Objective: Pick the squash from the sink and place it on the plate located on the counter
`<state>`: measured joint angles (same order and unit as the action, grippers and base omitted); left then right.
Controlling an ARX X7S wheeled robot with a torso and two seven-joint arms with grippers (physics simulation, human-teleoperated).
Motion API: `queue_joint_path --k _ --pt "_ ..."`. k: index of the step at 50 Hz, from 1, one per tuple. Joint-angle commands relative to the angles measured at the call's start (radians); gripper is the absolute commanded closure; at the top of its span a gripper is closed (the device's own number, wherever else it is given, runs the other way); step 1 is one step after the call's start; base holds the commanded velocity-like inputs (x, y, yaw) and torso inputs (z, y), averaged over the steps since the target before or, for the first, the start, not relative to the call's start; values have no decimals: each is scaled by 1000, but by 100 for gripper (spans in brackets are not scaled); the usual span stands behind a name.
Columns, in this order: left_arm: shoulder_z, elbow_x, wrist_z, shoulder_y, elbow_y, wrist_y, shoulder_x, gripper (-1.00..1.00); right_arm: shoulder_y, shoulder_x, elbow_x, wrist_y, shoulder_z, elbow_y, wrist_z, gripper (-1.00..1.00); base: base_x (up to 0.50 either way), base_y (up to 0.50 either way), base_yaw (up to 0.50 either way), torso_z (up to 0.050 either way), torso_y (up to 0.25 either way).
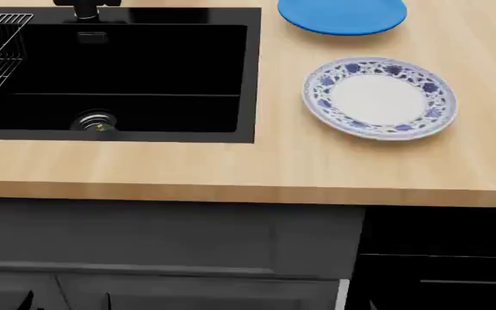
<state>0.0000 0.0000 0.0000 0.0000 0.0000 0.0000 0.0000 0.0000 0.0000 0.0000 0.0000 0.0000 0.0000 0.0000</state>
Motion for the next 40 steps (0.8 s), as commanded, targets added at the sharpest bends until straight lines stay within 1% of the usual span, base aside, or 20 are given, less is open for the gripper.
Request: queue_joint_path --k 1,2,3,4,6,9,11,12,14,16,17,19,22,23,27,30,32,33,34,40 --pt "11 -10 -11 0 0 0 -10 -100 0 9 9 0 -13 0 13 -100 0 0 0 0 0" --pt "12 -17 -5 -1 1 -3 -10 -100 5 10 74 70 -2 -20 -30 -100 0 0 0 0 0" --pt "23 -39 5 -11 -4 -31 -16 -100 3 26 44 120 -23 -46 -18 -100 0 0 0 0 0" --pt "35 -23 -11 -17 -8 -40 -21 -100 -3 30 19 73 -23 -47 14 -100 0 0 0 0 0" --pt "49 -37 -13 -19 15 -76 -27 -100 6 42 37 97 -18 -64 14 -100 0 0 0 0 0" --pt "64 -36 -34 -28 89 -157 -35 -100 37 62 18 145 -30 -95 23 -100 0 0 0 0 0" --pt "73 -26 -53 -32 141 -204 -40 -100 49 70 19 205 -34 -149 24 -100 0 0 0 0 0" --pt "78 -20 -60 -31 182 -236 -44 -100 59 78 26 279 -39 -207 15 -100 0 0 0 0 0" --pt "84 -5 -80 -30 271 -301 -52 -100 69 86 20 328 -47 -261 19 -100 0 0 0 0 0" --pt "84 -8 -85 -23 326 -321 -59 -100 88 97 18 394 -53 -333 16 -100 0 0 0 0 0" --pt "90 3 -91 -23 339 -324 -64 -100 88 104 17 397 -59 -347 11 -100 0 0 0 0 0" --pt "106 29 -100 -39 388 -373 -75 -100 96 117 13 453 -64 -416 10 -100 0 0 0 0 0" --pt "115 44 -100 -84 490 -492 -87 -100 138 130 26 559 -53 -508 4 -100 0 0 0 0 0" --pt "117 45 -101 -89 506 -503 -89 -100 146 131 29 575 -51 -520 4 -100 0 0 0 0 0" --pt "124 41 -76 -156 632 -668 -105 -100 223 144 50 711 -44 -600 -6 -100 0 0 0 0 0" --pt "130 27 -46 -235 697 -806 -120 -100 286 156 48 798 -68 -640 -12 -100 0 0 0 0 0" --pt "140 32 -43 -273 718 -855 -127 -100 314 158 53 842 -71 -673 -14 -100 0 0 0 0 0" --pt "139 16 -23 -319 739 -921 -127 -100 337 160 55 871 -73 -690 -15 -100 0 0 0 0 0" --pt "142 13 -17 -345 745 -953 -128 -100 358 163 56 890 -76 -692 -17 -100 0 0 0 0 0" --pt "165 12 -4 -463 746 -1035 -138 -100 482 165 83 993 -65 -681 -36 -100 0 0 0 0 0"
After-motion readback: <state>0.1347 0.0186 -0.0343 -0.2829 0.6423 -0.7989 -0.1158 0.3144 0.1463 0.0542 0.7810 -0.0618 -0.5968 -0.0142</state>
